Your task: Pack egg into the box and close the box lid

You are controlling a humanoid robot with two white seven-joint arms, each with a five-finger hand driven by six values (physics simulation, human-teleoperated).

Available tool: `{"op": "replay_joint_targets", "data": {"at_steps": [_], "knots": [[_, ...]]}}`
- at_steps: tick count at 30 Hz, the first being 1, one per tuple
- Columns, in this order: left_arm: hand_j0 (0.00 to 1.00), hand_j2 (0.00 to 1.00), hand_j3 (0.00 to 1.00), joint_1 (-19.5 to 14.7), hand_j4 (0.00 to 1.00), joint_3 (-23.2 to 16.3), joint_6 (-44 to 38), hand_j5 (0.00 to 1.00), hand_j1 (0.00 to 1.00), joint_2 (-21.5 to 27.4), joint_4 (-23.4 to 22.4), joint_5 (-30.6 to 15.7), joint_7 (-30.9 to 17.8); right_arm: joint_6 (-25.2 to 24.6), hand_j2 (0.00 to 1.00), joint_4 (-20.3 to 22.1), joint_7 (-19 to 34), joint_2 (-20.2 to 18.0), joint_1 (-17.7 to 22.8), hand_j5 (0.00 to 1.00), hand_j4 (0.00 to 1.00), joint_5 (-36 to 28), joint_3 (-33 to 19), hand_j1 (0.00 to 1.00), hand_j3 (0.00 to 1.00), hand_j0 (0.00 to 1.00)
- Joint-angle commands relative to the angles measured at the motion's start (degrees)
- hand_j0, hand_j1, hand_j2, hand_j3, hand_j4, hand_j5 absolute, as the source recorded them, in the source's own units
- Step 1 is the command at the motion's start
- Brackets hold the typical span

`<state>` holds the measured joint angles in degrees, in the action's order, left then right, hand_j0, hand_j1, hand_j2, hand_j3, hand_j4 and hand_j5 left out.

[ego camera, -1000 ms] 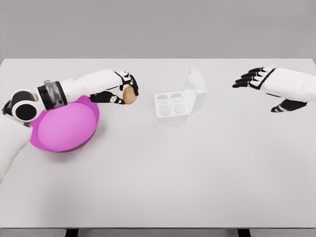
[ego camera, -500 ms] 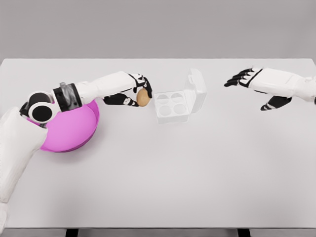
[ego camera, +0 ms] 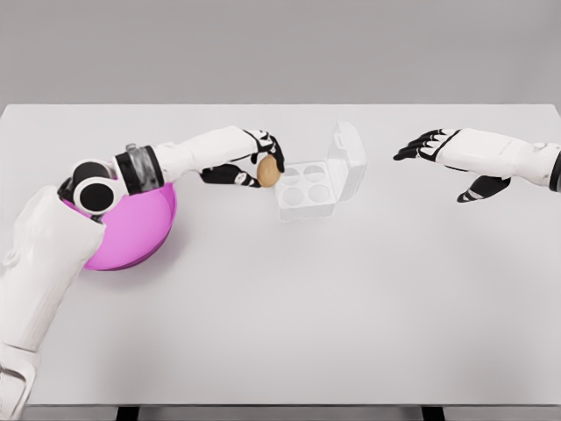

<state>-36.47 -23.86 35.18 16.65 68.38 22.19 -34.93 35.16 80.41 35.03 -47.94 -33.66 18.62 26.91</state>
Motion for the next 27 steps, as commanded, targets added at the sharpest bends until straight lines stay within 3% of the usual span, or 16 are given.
{"op": "replay_joint_targets", "data": {"at_steps": [1, 7, 17, 27], "knots": [[0.36, 0.36, 0.36, 0.00, 0.36, 0.04, -0.18, 0.36, 0.36, -1.01, -1.76, 0.22, -0.07, -0.16, 1.00, 0.01, -0.03, -0.05, 0.00, 1.00, 1.00, -0.34, -0.02, 1.00, 1.00, 1.00], [0.36, 0.36, 0.36, -1.23, 0.36, 0.04, -0.18, 0.36, 0.36, -3.38, -5.10, 1.45, -0.07, -0.16, 1.00, 0.19, -0.03, -0.05, 0.00, 1.00, 1.00, -0.34, -0.02, 1.00, 1.00, 1.00], [0.36, 0.36, 0.36, -1.41, 0.36, 0.04, -0.18, 0.36, 0.36, -5.05, -5.54, 2.59, -0.07, -0.16, 1.00, 0.10, -0.03, -0.05, 0.00, 1.00, 1.00, -0.34, 0.77, 1.00, 1.00, 1.00], [0.36, 0.36, 0.36, -2.29, 0.36, 0.04, -0.18, 0.36, 0.36, -6.81, -9.14, 3.47, -0.07, -0.16, 1.00, -0.08, -0.03, -0.14, 1.67, 1.00, 1.00, -0.34, 2.62, 1.00, 1.00, 1.00]]}}
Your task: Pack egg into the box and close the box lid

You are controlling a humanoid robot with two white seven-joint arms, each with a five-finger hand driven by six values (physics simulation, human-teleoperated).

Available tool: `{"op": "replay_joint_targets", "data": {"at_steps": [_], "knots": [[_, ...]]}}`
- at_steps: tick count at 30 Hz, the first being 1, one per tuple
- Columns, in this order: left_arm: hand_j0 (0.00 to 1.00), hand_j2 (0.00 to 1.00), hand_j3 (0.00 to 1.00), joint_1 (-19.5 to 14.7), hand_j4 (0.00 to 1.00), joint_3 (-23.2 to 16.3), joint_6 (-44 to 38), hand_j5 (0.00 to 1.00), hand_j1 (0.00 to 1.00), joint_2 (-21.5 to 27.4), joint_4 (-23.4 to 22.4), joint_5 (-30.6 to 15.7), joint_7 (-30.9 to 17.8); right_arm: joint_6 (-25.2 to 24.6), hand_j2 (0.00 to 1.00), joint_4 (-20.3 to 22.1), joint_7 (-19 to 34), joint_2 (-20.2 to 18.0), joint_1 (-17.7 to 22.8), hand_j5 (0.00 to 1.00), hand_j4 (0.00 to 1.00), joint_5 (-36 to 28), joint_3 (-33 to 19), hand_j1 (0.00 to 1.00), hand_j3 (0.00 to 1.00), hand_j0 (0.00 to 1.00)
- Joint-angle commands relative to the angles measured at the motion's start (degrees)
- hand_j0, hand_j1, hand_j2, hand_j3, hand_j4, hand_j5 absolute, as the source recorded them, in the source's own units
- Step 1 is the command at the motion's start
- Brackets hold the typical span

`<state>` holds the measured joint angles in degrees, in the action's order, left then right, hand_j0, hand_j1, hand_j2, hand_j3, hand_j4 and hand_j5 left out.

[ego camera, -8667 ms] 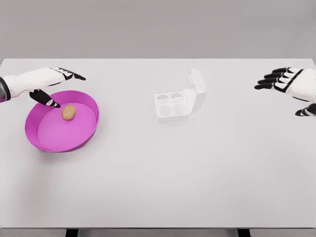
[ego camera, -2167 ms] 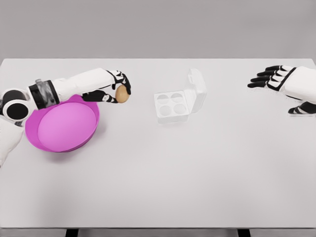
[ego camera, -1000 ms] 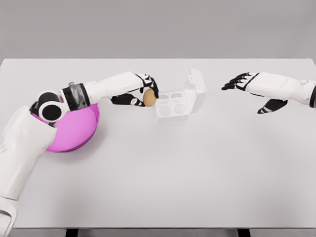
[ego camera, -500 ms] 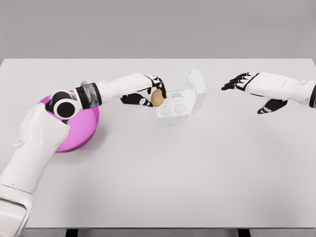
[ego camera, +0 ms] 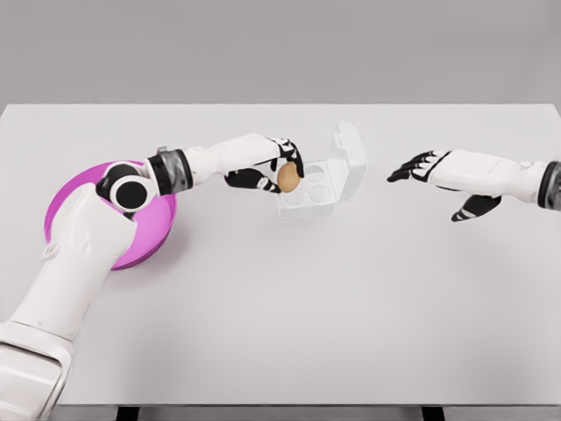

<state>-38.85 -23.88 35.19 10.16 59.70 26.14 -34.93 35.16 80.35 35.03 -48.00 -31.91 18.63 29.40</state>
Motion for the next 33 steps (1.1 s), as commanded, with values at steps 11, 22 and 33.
{"op": "replay_joint_targets", "data": {"at_steps": [11, 22, 33], "knots": [[0.37, 0.37, 0.37, -0.44, 0.37, 0.06, -0.19, 0.37, 0.37, -1.55, -2.66, 0.22, -0.07, -0.16, 1.00, -0.11, -0.03, -0.07, 1.32, 1.00, 1.00, -0.35, 0.22, 1.00, 1.00, 1.00], [0.56, 0.56, 0.56, -0.70, 0.56, 0.06, -0.19, 0.56, 0.56, -1.55, -2.14, 0.23, -0.07, -0.16, 1.00, -0.20, -0.03, -0.51, 1.32, 1.00, 1.00, -0.35, 0.13, 1.00, 1.00, 1.00], [0.68, 0.68, 0.68, -0.70, 0.68, 0.06, -0.19, 0.68, 0.68, -1.55, -2.05, 0.31, -0.07, -0.16, 1.00, -2.31, -0.03, 0.10, 0.44, 1.00, 1.00, -0.35, 0.13, 1.00, 1.00, 1.00]]}}
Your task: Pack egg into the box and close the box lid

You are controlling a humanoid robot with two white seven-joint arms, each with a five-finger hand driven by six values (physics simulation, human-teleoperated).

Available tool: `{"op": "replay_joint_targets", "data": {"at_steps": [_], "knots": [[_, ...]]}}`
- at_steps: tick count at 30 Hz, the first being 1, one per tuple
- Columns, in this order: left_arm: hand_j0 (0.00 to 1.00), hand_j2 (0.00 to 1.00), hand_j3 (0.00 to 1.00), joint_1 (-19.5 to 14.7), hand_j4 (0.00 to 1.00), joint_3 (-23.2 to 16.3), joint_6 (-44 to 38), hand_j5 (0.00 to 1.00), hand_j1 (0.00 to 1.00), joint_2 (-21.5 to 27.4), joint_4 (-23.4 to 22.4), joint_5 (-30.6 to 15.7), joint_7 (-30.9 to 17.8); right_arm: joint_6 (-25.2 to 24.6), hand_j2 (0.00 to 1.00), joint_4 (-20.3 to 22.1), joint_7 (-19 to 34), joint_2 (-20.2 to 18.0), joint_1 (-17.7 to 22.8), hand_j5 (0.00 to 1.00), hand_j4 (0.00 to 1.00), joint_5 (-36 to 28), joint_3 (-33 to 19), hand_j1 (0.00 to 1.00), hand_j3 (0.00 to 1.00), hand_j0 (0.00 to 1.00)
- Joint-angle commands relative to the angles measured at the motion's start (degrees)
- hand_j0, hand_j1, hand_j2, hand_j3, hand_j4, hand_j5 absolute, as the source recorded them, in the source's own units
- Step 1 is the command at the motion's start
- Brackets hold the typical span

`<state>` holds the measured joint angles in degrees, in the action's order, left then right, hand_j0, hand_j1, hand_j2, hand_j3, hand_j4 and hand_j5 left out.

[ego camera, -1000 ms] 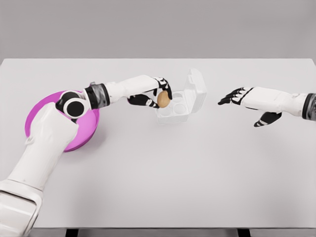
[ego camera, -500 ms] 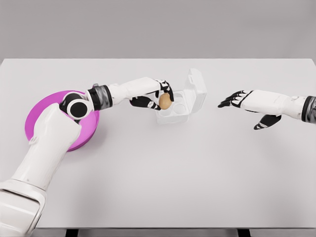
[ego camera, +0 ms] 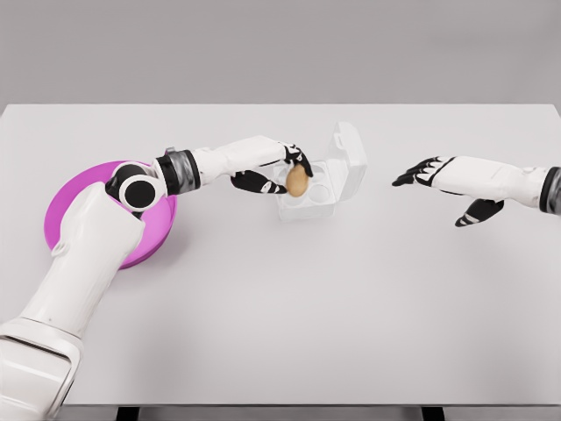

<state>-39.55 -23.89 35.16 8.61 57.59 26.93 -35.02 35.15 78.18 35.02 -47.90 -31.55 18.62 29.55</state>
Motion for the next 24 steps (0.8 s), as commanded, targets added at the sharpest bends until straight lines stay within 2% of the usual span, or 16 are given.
{"op": "replay_joint_targets", "data": {"at_steps": [1, 9, 16, 20, 24], "knots": [[0.68, 0.68, 0.68, 0.00, 0.68, 0.07, -0.16, 0.68, 0.68, 0.00, 0.07, -0.47, 0.02, -0.15, 1.00, -0.22, -0.02, 0.00, 0.00, 1.00, 1.00, -0.34, -0.02, 1.00, 1.00, 1.00], [0.71, 0.71, 0.71, 0.09, 0.71, 0.07, -0.16, 0.71, 0.71, 0.09, 0.16, -0.47, 0.02, -0.15, 1.00, -1.80, -0.02, 0.09, -1.23, 1.00, 1.00, -0.25, 0.15, 1.00, 1.00, 1.00], [0.73, 0.73, 0.73, 0.09, 0.73, 0.07, -0.16, 0.73, 0.73, 0.18, 0.25, -0.56, 0.02, -0.15, 1.00, -3.64, -0.02, 2.63, -2.20, 1.00, 1.00, 1.50, 0.15, 1.00, 1.00, 1.00], [0.80, 0.80, 0.80, 0.00, 0.80, 0.07, -0.16, 0.80, 0.80, 0.62, 0.51, -0.65, 0.02, -0.15, 1.00, -4.35, -0.02, 2.72, -3.43, 1.00, 1.00, 1.50, 0.24, 1.00, 1.00, 1.00], [0.93, 0.93, 0.93, 0.44, 0.93, 0.69, -0.16, 0.93, 0.93, 1.06, 3.85, -1.09, 0.02, -0.15, 1.00, -5.93, -0.02, 3.16, -4.48, 1.00, 1.00, 1.50, 0.33, 1.00, 1.00, 1.00]]}}
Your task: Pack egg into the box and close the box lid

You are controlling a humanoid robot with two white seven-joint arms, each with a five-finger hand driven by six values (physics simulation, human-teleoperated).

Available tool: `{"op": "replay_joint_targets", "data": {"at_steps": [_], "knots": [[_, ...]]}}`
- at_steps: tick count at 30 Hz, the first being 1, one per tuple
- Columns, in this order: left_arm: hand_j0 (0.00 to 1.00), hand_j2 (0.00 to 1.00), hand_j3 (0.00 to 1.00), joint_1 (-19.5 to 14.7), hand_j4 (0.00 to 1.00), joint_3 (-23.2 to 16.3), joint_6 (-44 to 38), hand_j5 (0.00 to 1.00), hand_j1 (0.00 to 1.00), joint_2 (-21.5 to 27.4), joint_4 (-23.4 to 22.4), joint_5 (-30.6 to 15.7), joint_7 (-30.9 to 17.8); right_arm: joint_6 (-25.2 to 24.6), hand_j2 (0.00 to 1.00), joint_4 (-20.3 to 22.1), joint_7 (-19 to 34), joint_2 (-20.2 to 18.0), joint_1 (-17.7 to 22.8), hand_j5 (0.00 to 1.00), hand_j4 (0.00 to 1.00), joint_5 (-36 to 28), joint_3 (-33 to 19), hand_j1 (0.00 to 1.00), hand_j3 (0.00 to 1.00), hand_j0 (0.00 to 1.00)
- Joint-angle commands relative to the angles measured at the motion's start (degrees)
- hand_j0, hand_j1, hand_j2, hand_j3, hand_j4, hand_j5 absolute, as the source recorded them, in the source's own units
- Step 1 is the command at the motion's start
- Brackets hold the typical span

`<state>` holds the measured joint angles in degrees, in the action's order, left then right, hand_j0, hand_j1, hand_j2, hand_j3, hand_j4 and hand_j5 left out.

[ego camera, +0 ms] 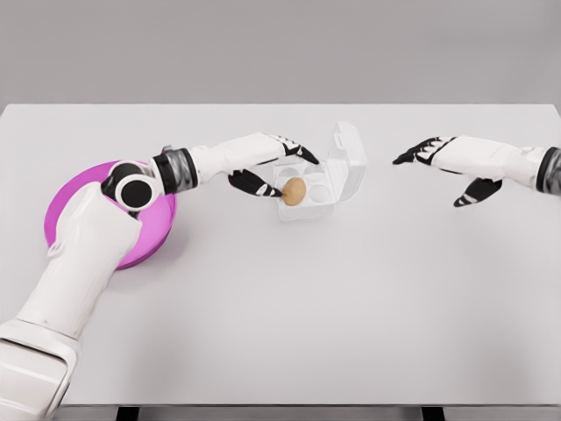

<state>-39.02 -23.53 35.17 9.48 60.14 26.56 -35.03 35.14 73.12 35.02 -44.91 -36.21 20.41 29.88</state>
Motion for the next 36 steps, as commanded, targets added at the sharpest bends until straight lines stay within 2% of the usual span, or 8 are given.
{"op": "replay_joint_targets", "data": {"at_steps": [1, 3, 6, 10, 13, 16, 20, 36], "knots": [[0.97, 0.97, 0.97, 0.00, 0.97, 0.50, -0.17, 0.97, 0.97, 1.15, 2.18, -1.16, 0.03, -0.14, 1.00, -1.13, -0.02, 0.79, -0.17, 1.00, 1.00, -0.28, 0.53, 1.00, 1.00, 1.00], [1.00, 1.00, 1.00, 0.18, 1.00, 0.59, -0.17, 1.00, 1.00, 3.79, 4.64, -4.14, 0.03, -0.14, 1.00, -1.92, -0.02, 0.96, -1.14, 1.00, 1.00, -0.19, 1.67, 1.00, 1.00, 1.00], [1.00, 1.00, 1.00, 0.44, 1.00, 0.06, -0.17, 1.00, 1.00, 11.26, 10.26, -13.28, 0.03, -0.14, 1.00, -1.92, -0.02, 1.23, -1.41, 1.00, 1.00, -0.02, 2.02, 1.00, 1.00, 1.00], [1.00, 1.00, 1.00, 5.62, 1.00, 0.24, -0.17, 1.00, 1.00, 27.87, 21.77, -31.39, 0.03, -0.14, 1.00, -1.75, -0.02, 1.40, -1.41, 1.00, 1.00, 0.07, 2.29, 1.00, 1.00, 1.00], [1.00, 1.00, 1.00, 8.35, 1.00, 1.03, -0.17, 1.00, 1.00, 35.52, 24.42, -39.74, 0.03, -0.14, 1.00, -1.57, -0.02, 1.40, -1.41, 1.00, 1.00, 0.07, 2.29, 1.00, 1.00, 1.00], [1.00, 1.00, 1.00, 10.90, 1.00, 2.26, -0.17, 1.00, 1.00, 38.95, 24.42, -40.45, 0.03, -0.14, 1.00, -1.48, -0.02, 1.67, -1.41, 1.00, 1.00, 0.07, 2.29, 1.00, 1.00, 1.00], [1.00, 1.00, 1.00, 12.39, 1.00, 3.49, -0.17, 1.00, 1.00, 40.27, 23.71, -40.63, 0.03, -0.14, 1.00, -0.96, -0.02, 1.75, -1.50, 1.00, 1.00, 0.07, 2.29, 1.00, 1.00, 1.00], [1.00, 1.00, 1.00, 12.92, 1.00, 3.49, -0.17, 1.00, 1.00, 40.36, 23.71, -40.45, 0.03, -0.14, 1.00, 4.49, -0.02, 3.07, -1.50, 1.00, 1.00, 0.16, 2.37, 1.00, 1.00, 1.00]]}}
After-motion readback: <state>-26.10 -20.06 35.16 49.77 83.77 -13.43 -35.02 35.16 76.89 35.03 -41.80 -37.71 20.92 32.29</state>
